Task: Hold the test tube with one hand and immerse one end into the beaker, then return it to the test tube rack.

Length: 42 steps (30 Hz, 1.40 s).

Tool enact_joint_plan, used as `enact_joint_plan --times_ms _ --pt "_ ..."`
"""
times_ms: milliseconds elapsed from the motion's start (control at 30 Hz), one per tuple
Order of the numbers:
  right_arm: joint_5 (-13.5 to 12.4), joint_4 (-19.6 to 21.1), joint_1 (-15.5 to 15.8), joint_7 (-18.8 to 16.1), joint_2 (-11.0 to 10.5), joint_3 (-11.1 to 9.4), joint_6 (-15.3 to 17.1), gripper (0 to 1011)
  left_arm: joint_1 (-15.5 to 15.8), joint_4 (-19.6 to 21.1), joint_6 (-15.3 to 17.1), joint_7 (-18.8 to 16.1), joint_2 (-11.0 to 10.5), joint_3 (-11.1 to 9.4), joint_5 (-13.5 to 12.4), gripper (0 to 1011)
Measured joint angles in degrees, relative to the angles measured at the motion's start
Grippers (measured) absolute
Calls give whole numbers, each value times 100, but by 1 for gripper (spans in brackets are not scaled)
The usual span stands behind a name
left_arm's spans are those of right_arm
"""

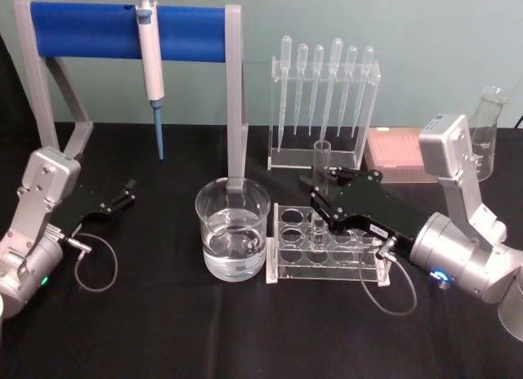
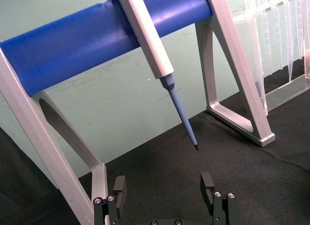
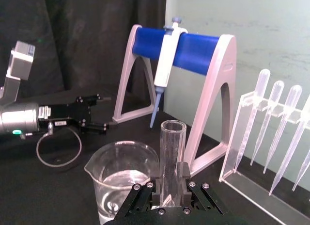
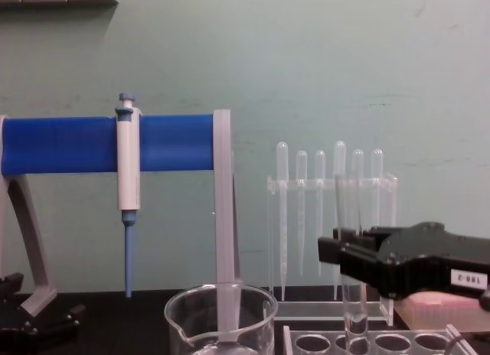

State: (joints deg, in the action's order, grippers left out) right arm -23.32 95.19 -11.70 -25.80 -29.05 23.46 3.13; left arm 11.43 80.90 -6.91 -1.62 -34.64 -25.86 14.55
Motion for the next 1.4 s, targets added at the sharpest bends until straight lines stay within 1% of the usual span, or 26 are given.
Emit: enact_joint_plan --times_ms 233,567,700,733,800,833,867,900,933,967,1000,1033,1067,1100,1133,1167,1200,1233,1267,1300,1333,1367,1400 --pt "81 -129 -9 -72 24 55 -7 225 0 0 0 0 0 0 0 1000" --pt "219 -211 -72 -163 -33 158 195 228 0 0 0 0 0 0 0 1000" --pt "235 -142 -7 -133 -73 133 253 343 0 0 0 0 0 0 0 1000" --pt "237 -115 22 -110 -85 117 270 390 0 0 0 0 0 0 0 1000" --pt "234 -10 134 -33 -127 57 309 430 0 0 0 0 0 0 0 1000" --pt "222 101 265 37 -179 -16 347 488 0 0 0 0 0 0 0 1000" --pt "212 175 340 81 -211 -57 370 488 0 0 0 0 0 0 0 1000" --pt "201 250 427 124 -248 -104 389 530 0 0 0 0 0 0 0 1000" --pt "189 324 518 166 -286 -154 411 548 0 0 0 0 0 0 0 1000" --pt "156 491 722 254 -373 -276 449 616 0 0 0 0 0 0 0 1000" --pt "139 573 830 299 -419 -344 461 633 0 0 0 0 0 0 0 1000" --pt "120 643 923 338 -457 -409 465 676 0 0 0 0 0 0 0 1000" --pt "83 779 1135 429 -529 -564 453 715 0 0 0 0 0 0 0 1000" --pt "67 836 1244 469 -559 -652 437 735 0 0 0 0 0 0 0 1000" --pt "38 909 1416 577 -585 -813 361 747 0 0 0 0 0 0 0 1000" --pt "24 935 1531 657 -584 -930 290 773 0 0 0 0 0 0 0 1000" --pt "20 942 1624 732 -570 -1028 227 824 0 0 0 0 0 0 0 1000" --pt "21 943 1698 821 -541 -1116 149 847 0 0 0 0 0 0 0 1000" --pt "52 925 1813 1010 -465 -1261 9 877 0 0 0 0 0 0 0 1000" --pt "102 900 1864 1138 -415 -1326 -63 916 0 0 0 0 0 0 0 1000" --pt "257 822 1927 1390 -313 -1419 -186 947 0 0 0 0 0 0 0 1000" --pt "257 822 1927 1390 -313 -1419 -186 960 0 0 0 0 0 0 0 1000" --pt "390 718 1956 1621 -207 -1486 -289 976 0 0 0 0 0 0 0 1000"
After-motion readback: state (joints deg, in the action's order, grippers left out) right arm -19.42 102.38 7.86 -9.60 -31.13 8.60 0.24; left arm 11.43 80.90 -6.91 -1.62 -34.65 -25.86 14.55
